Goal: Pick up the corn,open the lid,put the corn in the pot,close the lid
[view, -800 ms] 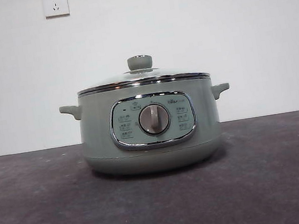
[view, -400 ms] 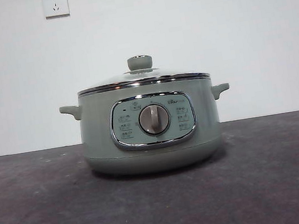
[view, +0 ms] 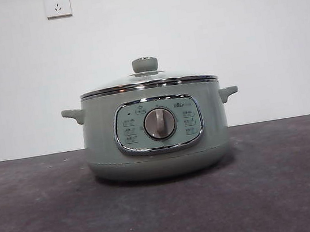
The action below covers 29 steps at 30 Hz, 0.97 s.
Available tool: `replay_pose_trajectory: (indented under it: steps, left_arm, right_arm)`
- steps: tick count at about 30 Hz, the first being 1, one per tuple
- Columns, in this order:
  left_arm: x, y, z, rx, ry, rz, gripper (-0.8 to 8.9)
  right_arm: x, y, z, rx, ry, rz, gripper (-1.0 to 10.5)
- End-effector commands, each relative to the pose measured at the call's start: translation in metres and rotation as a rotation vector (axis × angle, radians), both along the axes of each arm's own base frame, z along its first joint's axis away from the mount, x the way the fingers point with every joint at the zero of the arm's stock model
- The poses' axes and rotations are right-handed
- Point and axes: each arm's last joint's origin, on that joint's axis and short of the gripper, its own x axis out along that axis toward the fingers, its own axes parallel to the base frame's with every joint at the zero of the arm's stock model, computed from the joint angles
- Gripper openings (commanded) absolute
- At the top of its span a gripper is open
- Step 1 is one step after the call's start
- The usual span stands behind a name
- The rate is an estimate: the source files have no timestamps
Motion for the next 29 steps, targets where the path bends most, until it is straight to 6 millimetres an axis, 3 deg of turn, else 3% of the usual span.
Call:
replay_pose_trajectory:
  steps: [1, 7, 10, 15, 19, 23, 29]
  left_arm:
    - [0.001, 0.0, -0.004, -0.011, 0.017, 0.003, -0.01]
    - [0.002, 0.0, -0.006, -0.012, 0.046, 0.004, -0.01]
    - [0.002, 0.0, -0.007, -0.012, 0.053, 0.003, -0.01]
    - [0.003, 0.0, -0.008, -0.013, 0.063, 0.004, -0.01]
    - [0.003, 0.0, -0.008, -0.013, 0.07, 0.004, -0.01]
    - [0.003, 0.0, -0.009, -0.014, 0.078, 0.004, -0.01]
    - [0.004, 0.0, -0.01, -0.014, 0.092, 0.004, -0.01]
  right_arm:
    - [0.0, 0.0, -0.001, 0.003, -0.009, -0.002, -0.2]
    - [-0.005, -0.029, 0.009, 0.024, -0.125, -0.078, -0.2]
    - [-0.006, -0.048, -0.002, 0.061, -0.291, -0.137, -0.2]
    - [-0.017, -0.076, -0.045, 0.159, -0.6, -0.132, -0.2]
    - [-0.034, -0.09, -0.076, 0.136, -0.784, -0.072, -0.2]
    - [-0.044, -0.098, -0.105, 0.061, -0.834, -0.101, -0.2]
    - [-0.043, -0.1, -0.146, 0.004, -0.795, -0.1, -0.2]
